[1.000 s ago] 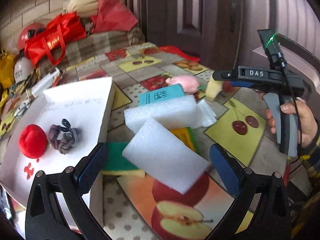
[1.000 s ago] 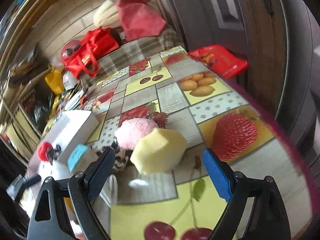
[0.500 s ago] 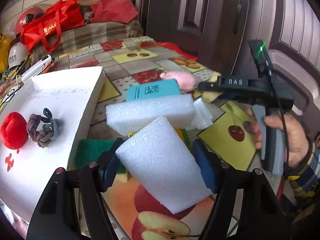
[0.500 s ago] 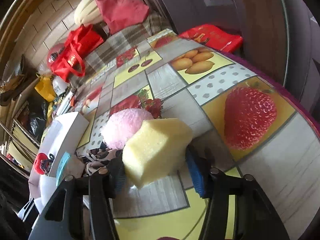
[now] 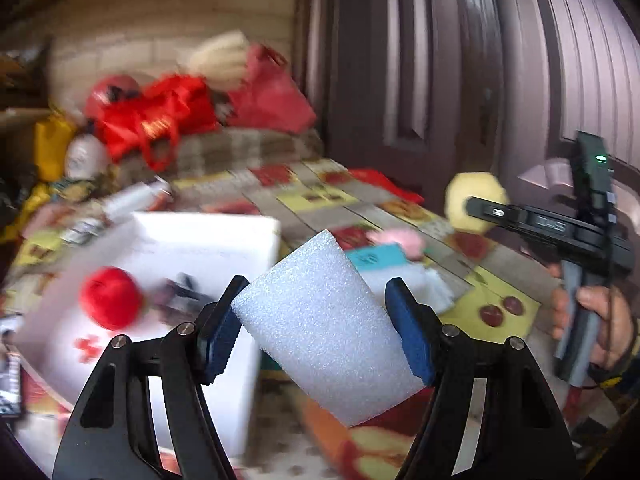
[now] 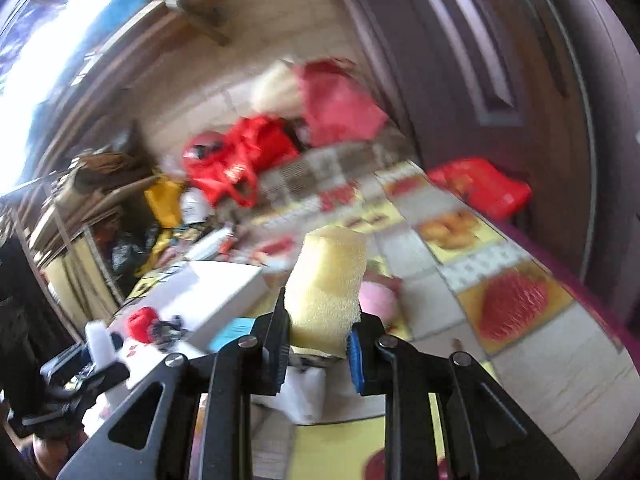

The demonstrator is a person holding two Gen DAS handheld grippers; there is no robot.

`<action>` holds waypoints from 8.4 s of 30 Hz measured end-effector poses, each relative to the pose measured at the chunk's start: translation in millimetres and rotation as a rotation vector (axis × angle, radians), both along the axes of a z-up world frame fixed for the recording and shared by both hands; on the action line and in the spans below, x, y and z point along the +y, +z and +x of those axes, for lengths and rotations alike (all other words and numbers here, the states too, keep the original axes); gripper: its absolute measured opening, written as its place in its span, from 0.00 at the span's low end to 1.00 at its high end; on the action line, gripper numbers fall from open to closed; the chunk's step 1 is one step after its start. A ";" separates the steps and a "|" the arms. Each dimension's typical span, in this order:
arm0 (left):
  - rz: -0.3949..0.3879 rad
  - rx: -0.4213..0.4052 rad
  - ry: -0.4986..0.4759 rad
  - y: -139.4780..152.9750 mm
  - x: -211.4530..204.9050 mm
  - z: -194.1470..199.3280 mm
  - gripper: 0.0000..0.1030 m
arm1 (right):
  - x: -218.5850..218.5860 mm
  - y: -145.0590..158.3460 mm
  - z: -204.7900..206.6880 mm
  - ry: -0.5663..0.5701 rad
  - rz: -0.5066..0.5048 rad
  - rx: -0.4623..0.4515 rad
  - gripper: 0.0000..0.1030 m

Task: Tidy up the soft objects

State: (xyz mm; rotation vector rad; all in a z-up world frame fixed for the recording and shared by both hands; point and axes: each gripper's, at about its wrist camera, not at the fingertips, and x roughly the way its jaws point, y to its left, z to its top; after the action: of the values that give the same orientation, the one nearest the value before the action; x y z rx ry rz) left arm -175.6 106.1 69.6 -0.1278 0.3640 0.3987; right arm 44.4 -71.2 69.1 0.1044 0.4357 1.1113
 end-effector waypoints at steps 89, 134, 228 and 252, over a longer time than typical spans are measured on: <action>-0.124 -0.082 -0.070 25.6 96.8 16.9 1.00 | 30.3 34.3 15.9 -0.125 0.049 -0.008 0.83; -0.138 0.276 -0.281 -20.0 10.7 105.3 0.76 | 77.8 -50.3 93.5 -0.072 -0.156 0.345 0.62; 0.017 -0.061 -0.224 46.3 38.5 50.7 0.48 | 20.4 58.4 19.9 -0.030 0.222 0.057 0.61; -0.183 -0.153 0.177 31.8 158.1 -12.2 0.48 | 130.2 83.4 -23.3 0.191 0.108 0.057 0.61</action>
State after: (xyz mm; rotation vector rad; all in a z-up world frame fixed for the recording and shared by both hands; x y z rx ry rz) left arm -187.8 264.2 101.4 -0.3695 0.2387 0.5270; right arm 21.1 59.0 152.5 0.1932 0.4426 1.3223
